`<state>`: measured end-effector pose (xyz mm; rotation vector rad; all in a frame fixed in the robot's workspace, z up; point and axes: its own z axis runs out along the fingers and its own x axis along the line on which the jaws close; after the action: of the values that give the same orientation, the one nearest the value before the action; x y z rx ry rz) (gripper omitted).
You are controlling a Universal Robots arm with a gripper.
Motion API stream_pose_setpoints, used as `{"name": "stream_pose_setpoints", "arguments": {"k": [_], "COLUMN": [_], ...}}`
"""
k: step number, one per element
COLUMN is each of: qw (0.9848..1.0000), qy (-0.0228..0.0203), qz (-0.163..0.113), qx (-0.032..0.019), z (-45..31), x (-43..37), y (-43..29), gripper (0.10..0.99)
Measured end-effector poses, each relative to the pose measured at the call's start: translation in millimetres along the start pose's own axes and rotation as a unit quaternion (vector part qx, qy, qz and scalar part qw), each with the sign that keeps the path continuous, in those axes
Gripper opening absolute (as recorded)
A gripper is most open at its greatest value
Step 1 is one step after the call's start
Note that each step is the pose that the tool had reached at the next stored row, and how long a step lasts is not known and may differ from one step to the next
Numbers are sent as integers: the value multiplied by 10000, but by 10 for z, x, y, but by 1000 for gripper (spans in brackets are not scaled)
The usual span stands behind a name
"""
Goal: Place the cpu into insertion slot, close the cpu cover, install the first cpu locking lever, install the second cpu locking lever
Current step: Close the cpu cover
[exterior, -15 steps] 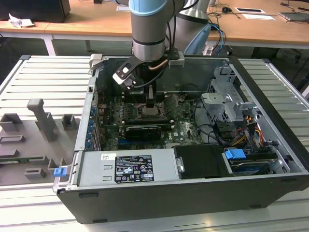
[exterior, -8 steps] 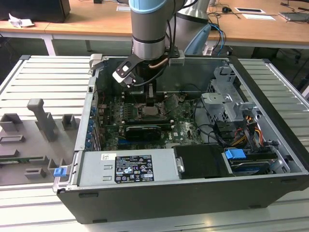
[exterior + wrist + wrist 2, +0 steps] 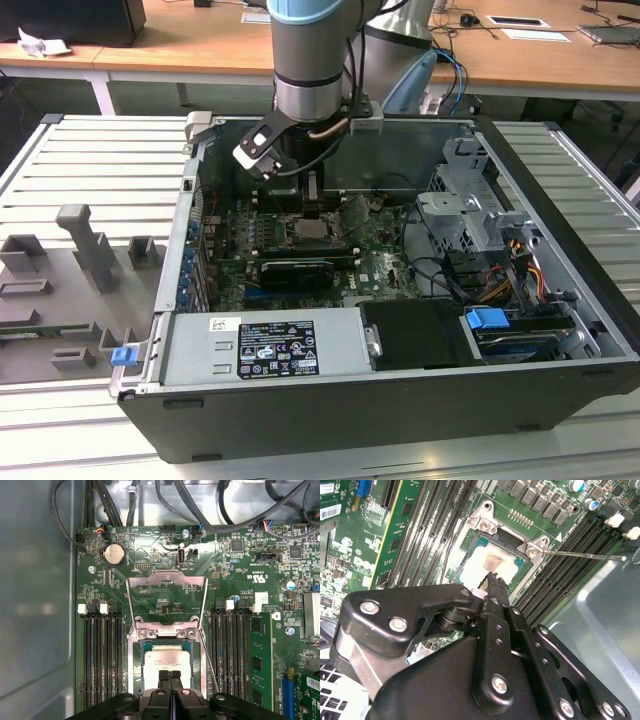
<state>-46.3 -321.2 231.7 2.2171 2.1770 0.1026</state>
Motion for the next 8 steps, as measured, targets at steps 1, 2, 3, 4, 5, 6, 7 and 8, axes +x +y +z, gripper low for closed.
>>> {"name": "stream_pose_setpoints", "arguments": {"k": [1,2,3,4,5,6,7,8], "qw": [10000,10000,10000,10000,10000,10000,10000,10000], "qy": [3,3,3,3,2,2,2,1], "qz": [3,4,4,6,7,9,12,13], "qx": [29,29,29,30,36,41,44,46], "z": [5,5,7,7,9,10,10,1], "x": [-14,-21,-24,-29,-30,-30,-30,-30], "y": [68,81,90,105,135,147,151,152], "gripper": [106,106,106,106,106,106,106,106]}}
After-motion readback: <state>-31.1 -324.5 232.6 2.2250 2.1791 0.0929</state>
